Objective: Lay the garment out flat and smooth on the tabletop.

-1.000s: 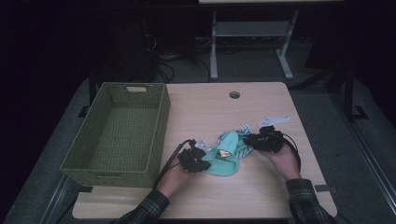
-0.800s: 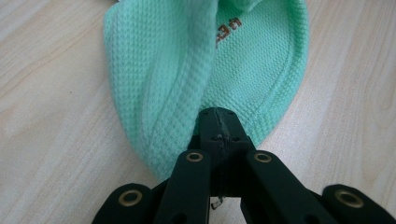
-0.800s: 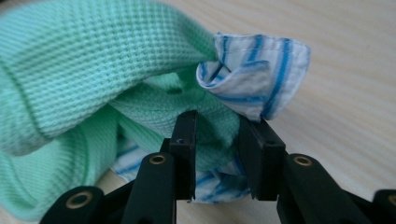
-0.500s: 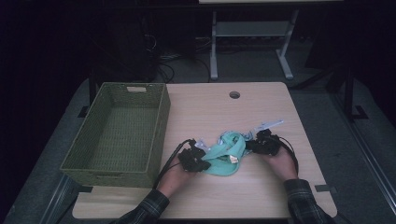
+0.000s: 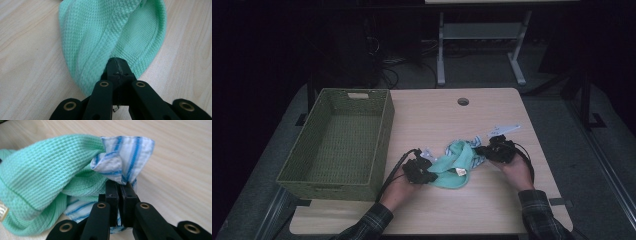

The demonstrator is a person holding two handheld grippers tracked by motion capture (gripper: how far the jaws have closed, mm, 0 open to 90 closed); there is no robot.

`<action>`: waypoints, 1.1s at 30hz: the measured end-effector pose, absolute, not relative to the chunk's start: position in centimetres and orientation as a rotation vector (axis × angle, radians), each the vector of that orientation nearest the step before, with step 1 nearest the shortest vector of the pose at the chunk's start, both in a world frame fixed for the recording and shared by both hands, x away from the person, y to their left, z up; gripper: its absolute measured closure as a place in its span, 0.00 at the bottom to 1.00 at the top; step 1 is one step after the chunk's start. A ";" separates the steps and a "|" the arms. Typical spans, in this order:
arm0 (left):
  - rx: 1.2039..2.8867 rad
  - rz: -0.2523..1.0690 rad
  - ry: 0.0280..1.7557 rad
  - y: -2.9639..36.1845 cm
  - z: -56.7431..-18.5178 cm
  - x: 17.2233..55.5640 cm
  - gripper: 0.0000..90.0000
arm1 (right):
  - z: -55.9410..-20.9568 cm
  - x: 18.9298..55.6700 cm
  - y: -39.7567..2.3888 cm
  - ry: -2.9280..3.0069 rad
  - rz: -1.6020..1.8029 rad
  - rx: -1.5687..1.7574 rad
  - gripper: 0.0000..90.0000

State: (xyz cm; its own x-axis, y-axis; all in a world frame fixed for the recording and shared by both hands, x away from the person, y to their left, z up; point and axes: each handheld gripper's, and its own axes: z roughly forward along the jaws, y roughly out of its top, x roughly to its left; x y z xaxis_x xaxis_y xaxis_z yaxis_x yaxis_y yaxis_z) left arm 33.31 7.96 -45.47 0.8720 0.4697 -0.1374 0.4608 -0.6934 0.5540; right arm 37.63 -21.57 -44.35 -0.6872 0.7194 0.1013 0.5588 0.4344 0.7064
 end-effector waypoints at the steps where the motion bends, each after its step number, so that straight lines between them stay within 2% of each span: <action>1: 2.443 0.018 0.671 8.0 -45.5 33.3 1.00 | -44.1 37.8 -21.6 2.468 1.096 1.130 0.96; 16: 2.424 0.002 0.683 8.1 -45.6 33.4 1.00 | -42.5 40.9 -23.6 2.406 1.052 1.144 0.96; 33: 2.429 0.013 0.676 8.0 -45.5 33.3 1.00 | -45.3 42.5 -24.8 2.395 1.009 1.243 0.95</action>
State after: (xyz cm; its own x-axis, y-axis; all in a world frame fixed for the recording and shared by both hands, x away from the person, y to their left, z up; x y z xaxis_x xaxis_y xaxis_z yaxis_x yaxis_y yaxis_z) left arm 33.26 8.00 -45.55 0.8695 0.4718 -0.1464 0.4656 -0.6836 0.5621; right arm 42.49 -24.81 -45.31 -0.6001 0.7957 0.0823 0.6148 0.3930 0.6838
